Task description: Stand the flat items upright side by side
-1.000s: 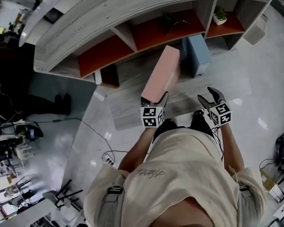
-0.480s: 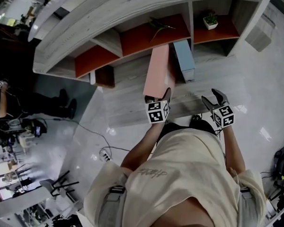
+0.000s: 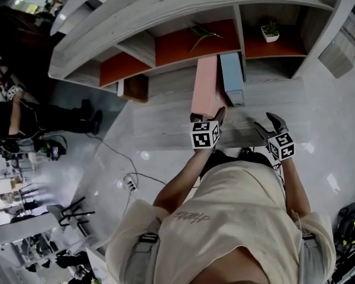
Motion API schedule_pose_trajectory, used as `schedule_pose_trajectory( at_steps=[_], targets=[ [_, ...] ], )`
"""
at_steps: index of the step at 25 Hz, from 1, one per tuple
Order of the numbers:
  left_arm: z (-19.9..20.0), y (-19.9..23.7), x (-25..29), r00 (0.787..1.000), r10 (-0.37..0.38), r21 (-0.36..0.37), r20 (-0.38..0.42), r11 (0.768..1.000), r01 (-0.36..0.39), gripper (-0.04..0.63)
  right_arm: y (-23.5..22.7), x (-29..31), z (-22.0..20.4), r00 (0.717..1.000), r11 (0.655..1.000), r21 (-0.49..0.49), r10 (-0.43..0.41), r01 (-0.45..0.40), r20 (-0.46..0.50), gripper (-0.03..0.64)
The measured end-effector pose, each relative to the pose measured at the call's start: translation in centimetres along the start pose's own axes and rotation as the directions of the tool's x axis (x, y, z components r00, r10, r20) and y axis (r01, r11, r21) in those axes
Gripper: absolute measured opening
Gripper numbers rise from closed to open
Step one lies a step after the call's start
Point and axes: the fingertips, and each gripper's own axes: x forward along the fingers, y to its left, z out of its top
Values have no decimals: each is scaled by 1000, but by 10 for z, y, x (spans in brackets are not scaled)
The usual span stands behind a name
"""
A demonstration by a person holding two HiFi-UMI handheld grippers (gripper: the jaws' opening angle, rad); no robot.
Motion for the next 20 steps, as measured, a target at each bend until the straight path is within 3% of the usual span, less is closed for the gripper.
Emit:
schedule_pose_trajectory(
  at_steps=[5, 9, 12, 20],
  targets=[
    [2, -20, 1, 995, -94, 33, -22, 995, 95, 408, -2, 6, 3, 999, 999, -8, 33, -33, -5, 281],
    [0, -25, 5, 979, -191, 122, -65, 973, 198, 422, -9, 8, 4, 1000, 1000, 10, 25, -25, -4, 281],
    [2, -23, 9, 966, -246, 141, -83, 956, 255, 437, -12, 8, 5, 1000, 999, 11, 31, -31, -5, 281],
    [11, -24, 34, 890, -430, 146, -153, 881, 451, 497, -30, 15, 0, 999, 999, 13, 33, -32, -38, 281]
  ],
)
